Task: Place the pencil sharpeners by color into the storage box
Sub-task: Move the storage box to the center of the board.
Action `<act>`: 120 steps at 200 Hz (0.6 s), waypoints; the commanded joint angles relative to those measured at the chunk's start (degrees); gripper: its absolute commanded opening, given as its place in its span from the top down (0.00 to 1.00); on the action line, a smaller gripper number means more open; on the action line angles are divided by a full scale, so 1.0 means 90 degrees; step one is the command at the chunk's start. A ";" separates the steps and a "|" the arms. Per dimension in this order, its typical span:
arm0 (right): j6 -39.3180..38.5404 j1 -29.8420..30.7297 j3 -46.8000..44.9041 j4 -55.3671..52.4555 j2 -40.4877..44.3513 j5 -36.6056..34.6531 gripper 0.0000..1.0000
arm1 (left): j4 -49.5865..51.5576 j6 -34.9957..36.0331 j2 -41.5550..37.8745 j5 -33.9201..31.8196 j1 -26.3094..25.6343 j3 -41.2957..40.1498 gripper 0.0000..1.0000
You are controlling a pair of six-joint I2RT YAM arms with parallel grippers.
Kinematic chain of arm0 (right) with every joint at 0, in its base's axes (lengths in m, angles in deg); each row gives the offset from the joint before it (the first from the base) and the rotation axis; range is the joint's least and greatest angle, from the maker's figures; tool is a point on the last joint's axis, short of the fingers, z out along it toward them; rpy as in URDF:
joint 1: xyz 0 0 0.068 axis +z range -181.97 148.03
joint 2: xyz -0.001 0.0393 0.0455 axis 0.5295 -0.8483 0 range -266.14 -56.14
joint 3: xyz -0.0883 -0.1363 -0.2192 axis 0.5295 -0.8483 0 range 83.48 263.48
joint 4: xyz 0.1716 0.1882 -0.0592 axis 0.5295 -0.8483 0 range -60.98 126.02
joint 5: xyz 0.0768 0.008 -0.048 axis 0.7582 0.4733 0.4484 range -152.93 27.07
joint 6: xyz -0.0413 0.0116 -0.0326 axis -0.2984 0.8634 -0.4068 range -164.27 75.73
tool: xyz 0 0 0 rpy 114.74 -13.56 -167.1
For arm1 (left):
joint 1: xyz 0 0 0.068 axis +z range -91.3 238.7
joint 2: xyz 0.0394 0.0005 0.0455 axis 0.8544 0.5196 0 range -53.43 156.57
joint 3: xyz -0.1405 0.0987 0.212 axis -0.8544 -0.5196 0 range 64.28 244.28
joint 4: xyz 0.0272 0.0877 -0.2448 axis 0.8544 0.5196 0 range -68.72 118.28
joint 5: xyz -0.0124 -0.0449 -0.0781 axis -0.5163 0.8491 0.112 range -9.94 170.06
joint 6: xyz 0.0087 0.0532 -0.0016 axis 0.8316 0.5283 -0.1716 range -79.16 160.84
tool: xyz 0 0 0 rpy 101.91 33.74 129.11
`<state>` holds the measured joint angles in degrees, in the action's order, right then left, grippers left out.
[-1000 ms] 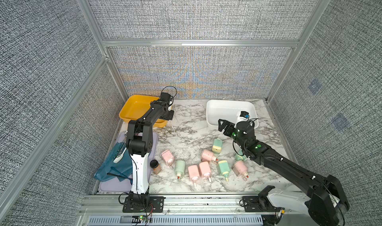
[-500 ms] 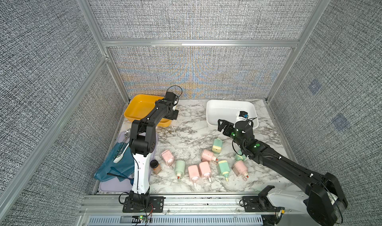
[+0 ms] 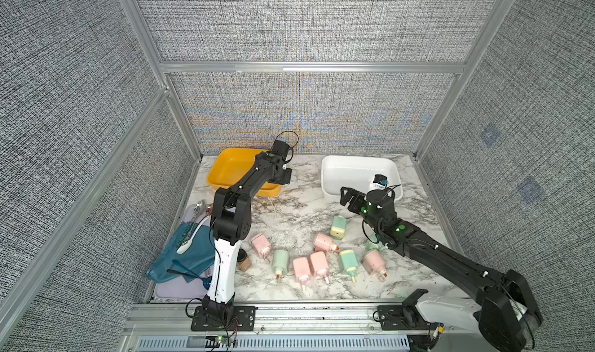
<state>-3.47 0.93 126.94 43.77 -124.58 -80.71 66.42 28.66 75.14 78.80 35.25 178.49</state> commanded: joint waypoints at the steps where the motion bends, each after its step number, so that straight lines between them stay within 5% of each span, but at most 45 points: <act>1: 0.0008 0.0005 -0.0007 0.0108 0.0042 -0.0138 0.01 | 0.0023 -0.0758 0.0127 0.0394 -0.0126 0.0213 1.00; 51: -0.0016 -0.0014 0.0010 0.0111 0.0010 -0.0136 0.01 | 0.0042 -0.2637 0.0580 0.0517 -0.0467 0.0806 1.00; 120: 0.0075 -0.0177 -0.0126 0.0018 0.0141 0.0110 0.01 | 0.0053 -0.2783 0.1118 0.0419 -0.0930 0.1575 0.97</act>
<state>-3.47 -0.25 126.37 43.88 -123.91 -80.55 67.28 5.60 83.65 80.07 27.69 190.97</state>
